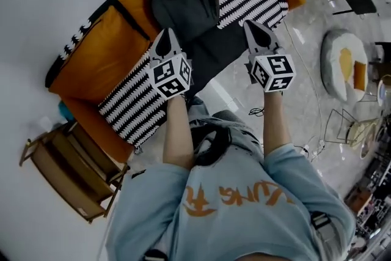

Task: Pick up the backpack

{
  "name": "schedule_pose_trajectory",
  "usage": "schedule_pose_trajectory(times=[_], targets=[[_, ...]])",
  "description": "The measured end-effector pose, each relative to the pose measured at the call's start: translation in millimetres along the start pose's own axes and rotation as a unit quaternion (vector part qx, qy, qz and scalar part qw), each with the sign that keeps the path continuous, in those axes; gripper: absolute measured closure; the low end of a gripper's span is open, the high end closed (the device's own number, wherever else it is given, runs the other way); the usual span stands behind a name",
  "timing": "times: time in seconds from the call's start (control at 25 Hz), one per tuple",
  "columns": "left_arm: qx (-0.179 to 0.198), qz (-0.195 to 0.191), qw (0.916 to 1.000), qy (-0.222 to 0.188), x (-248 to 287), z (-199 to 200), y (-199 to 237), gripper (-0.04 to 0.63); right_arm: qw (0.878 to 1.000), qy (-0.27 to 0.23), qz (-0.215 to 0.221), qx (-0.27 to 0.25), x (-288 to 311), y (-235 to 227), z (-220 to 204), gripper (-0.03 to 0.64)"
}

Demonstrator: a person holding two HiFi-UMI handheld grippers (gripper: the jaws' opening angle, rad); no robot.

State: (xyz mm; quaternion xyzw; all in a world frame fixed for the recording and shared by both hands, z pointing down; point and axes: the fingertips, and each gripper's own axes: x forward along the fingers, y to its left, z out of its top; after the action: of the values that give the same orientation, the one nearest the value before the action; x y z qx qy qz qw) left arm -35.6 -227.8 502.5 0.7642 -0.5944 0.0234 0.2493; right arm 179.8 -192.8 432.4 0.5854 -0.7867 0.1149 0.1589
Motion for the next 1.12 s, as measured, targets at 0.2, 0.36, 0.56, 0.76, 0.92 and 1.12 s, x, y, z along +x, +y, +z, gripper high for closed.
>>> schedule_pose_trajectory(times=[0.2, 0.36, 0.56, 0.76, 0.92, 1.12], targets=[[-0.018, 0.014, 0.9997, 0.009, 10.0, -6.8, 17.3, 0.575, 1.0, 0.016, 0.011, -0.001, 22.9, 1.8, -1.7, 0.618], [-0.036, 0.026, 0.9988, 0.018, 18.5, -12.5, 30.8, 0.575, 0.999, 0.016, 0.029, -0.001, 39.2, 16.9, 3.3, 0.618], [-0.041, 0.027, 0.9986, 0.021, 21.5, -16.0, 31.6, 0.575, 0.999, 0.028, 0.039, -0.004, 48.1, 18.0, -1.9, 0.618], [-0.044, 0.041, 0.998, 0.021, 30.7, -18.4, 44.8, 0.575, 0.998, 0.034, 0.056, -0.003, 68.0, 19.3, -8.3, 0.618], [-0.046, 0.03, 0.998, 0.033, 44.1, -28.5, 43.3, 0.575, 0.996, 0.045, 0.072, 0.004, 89.0, 13.2, -18.5, 0.618], [-0.04, 0.038, 0.9971, 0.053, 70.1, -47.9, 44.2, 0.575, 0.994, 0.066, 0.085, 0.017, 123.2, 1.9, -39.0, 0.618]])
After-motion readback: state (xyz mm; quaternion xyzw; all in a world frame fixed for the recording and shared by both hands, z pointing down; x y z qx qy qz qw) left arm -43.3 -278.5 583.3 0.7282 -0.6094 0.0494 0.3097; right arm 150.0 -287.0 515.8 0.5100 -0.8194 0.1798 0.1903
